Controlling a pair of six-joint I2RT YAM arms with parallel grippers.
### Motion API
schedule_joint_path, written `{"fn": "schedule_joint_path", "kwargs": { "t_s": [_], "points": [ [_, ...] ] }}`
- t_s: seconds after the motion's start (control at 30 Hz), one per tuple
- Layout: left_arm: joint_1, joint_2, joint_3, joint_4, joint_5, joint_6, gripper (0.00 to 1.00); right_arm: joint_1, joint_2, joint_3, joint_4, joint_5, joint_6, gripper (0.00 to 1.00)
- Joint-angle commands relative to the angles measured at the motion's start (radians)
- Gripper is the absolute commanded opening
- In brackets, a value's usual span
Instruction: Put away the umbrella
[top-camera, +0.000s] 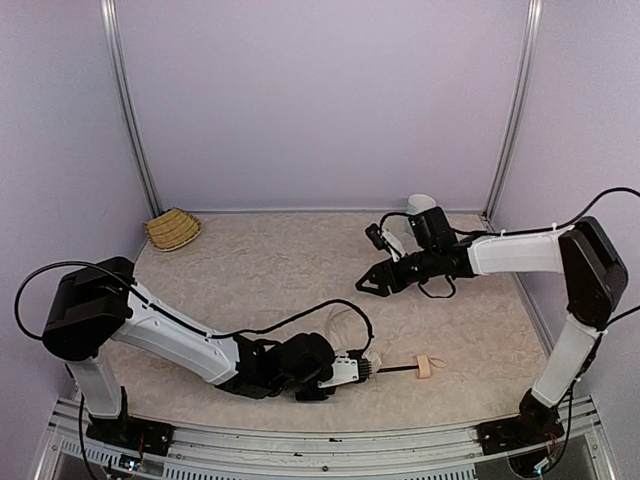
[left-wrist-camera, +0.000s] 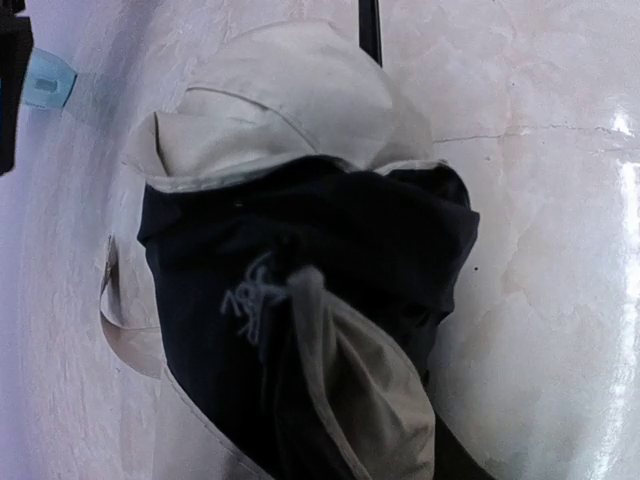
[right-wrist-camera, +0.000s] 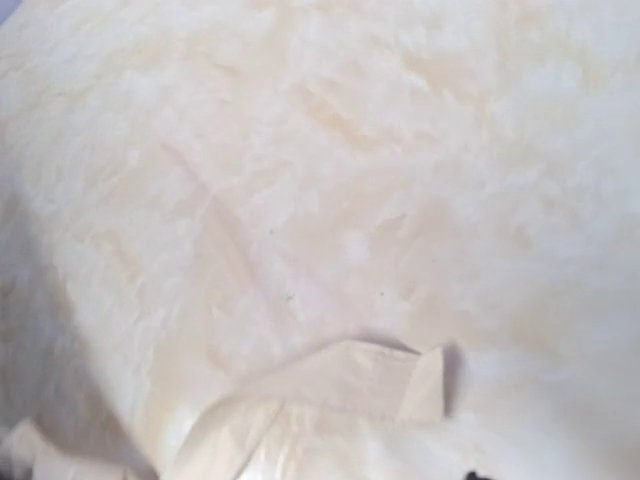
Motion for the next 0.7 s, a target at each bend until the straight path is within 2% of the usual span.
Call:
{"fn": "schedule_joint_path", "kwargs": {
  "t_s": [0.0, 0.43, 0.53, 0.6, 0.67],
  "points": [
    [-0.036, 0.113, -0.022, -0.317, -0.003, 0.017, 0.00, 0.025, 0.147, 0.027, 0.162, -0.073, 0.217, 0.59],
    [0.012, 0.120, -0.021, -0.315, 0.044, 0.065, 0.00, 0.110, 0.516, 0.299, 0.040, -0.285, 0.302, 0.58],
    [0.021, 0.117, -0.031, -0.300, 0.048, 0.070, 0.00, 0.134, 0.576, 0.335, 0.068, -0.343, 0.359, 0.58],
    [0.027, 0.117, -0.037, -0.293, 0.053, 0.070, 0.00, 0.146, 0.607, 0.362, 0.085, -0.378, 0.384, 0.51],
    [0.031, 0.115, -0.040, -0.291, 0.053, 0.070, 0.00, 0.147, 0.621, 0.378, 0.115, -0.399, 0.412, 0.34]
  ]
}}
